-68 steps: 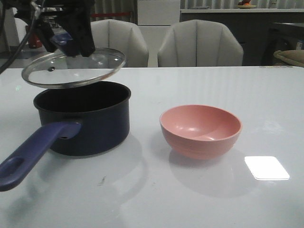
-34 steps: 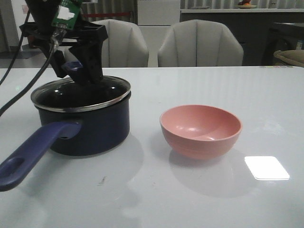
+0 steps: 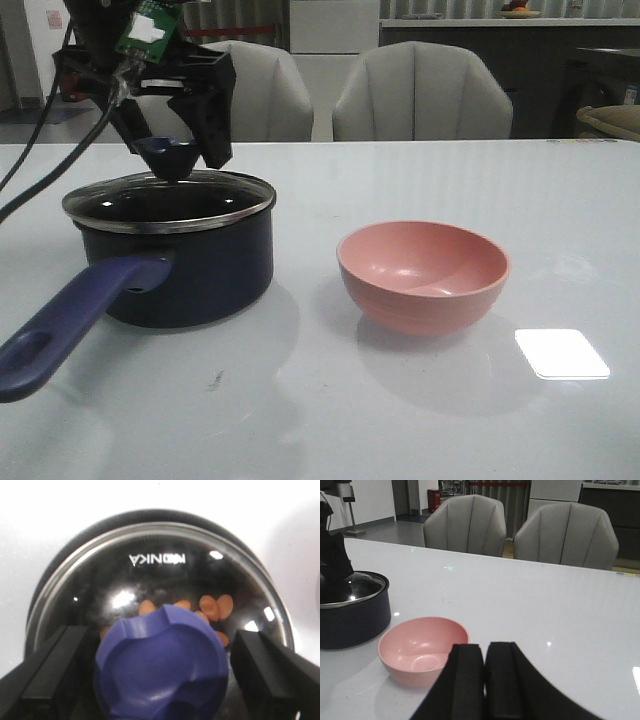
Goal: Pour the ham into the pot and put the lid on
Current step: 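Open the left gripper and raise it off the lid knob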
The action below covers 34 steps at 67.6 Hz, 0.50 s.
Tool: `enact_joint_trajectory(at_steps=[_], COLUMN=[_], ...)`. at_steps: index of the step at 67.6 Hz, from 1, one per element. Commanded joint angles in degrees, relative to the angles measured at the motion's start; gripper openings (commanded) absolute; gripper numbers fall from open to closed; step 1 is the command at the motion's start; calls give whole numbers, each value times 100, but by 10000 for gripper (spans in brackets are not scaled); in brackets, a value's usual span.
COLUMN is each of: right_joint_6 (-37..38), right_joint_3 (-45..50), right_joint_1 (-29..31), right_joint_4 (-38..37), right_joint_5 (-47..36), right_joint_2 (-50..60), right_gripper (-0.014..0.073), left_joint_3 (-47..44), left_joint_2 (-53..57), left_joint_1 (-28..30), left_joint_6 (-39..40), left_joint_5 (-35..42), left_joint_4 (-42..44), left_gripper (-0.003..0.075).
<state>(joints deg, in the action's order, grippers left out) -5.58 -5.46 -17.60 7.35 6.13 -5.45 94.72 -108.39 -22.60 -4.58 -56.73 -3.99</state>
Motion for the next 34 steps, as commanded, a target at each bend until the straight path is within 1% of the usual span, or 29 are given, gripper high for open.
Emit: enact_joint_trajectory(at_steps=[1,11,19,29,30,34], right_joint_6=[-60,-60,-60,-60,-60,-60], right_joint_3=[-156,-156,-156,-156,-156,-156], right_joint_1=[9,9,9,9,9,9], right_joint_4=[-37,-37,-37,-37,-37,-37], right_joint_5=[-421,-421,-421,-421,-421,-421], right_joint_2=[-55,-55,-55,-55,-55,-55], right_gripper=[157,157,157,157,157,157], left_joint_3=[349,409,272,-275,-461,-739], left_joint_2=[351,702,1197,2040,2229,2617], left_joint_1=[-47,-47,-47,-47,-47,-47], left_joint_6=[14,14,-84,-97,-97,-97], left_joint_5=[96,-92,-41,285,349,478], left_joint_4=[-33,-23,-9,115,151,192], left_gripper=[607,607,607,606,606,606])
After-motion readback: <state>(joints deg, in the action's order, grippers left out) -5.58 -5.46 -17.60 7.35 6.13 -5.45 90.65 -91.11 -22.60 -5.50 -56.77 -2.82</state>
